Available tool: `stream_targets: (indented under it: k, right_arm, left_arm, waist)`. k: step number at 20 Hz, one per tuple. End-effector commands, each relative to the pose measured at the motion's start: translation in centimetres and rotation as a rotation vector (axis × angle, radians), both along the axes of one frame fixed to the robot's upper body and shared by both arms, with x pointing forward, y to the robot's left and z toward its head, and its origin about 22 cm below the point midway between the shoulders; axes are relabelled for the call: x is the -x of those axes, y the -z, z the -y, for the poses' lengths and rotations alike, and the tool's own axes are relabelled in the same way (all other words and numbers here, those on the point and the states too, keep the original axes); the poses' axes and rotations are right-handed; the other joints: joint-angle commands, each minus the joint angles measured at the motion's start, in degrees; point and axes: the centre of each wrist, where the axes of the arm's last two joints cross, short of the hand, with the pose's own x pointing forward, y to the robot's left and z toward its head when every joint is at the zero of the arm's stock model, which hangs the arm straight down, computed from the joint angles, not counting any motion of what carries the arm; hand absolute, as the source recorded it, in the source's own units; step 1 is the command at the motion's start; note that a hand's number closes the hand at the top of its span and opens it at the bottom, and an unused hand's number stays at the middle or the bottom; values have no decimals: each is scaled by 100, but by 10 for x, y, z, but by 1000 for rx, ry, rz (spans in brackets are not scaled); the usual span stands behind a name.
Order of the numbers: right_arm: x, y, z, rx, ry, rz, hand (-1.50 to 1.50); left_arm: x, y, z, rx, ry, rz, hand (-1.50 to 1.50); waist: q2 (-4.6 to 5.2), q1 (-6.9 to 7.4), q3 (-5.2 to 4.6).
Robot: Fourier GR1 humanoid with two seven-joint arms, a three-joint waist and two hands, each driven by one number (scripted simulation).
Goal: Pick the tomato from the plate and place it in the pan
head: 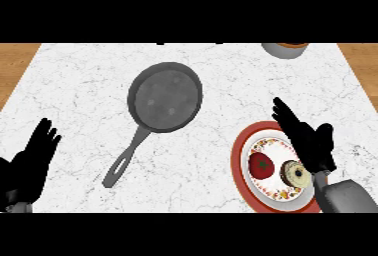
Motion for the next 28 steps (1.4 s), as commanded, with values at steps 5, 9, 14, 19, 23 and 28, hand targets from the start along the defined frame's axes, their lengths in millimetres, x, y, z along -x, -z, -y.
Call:
stream_targets:
  k: [5,9,14,19,23,28]
  right_arm:
    - [-21,-63,-46,-283,-384,345,-150]
    - [-30,-89,41,464,-157,490,150]
    - [36,16,25,-239,223,559,-150]
    - [45,-10,60,-109,31,598,-150]
    - [64,-42,59,111,-31,558,-150]
    - [40,-99,67,487,-109,445,-150]
  left_arm:
    - [-25,-17,-32,-296,-6,-46,0]
    - [-8,-2,-36,-276,-11,-111,0]
    - [-30,-8,-29,-309,23,-134,0]
    - [-38,-14,-29,-294,49,-146,0]
    - [-35,5,-24,-318,51,-142,0]
    - [-38,7,-20,-316,55,-142,0]
  waist:
    - [23,35,-1]
    - [-165,-295,-177]
    - [-3,-127,-7]
    - [-13,50,-20]
    - [-29,11,-29]
    - [-17,124,-52]
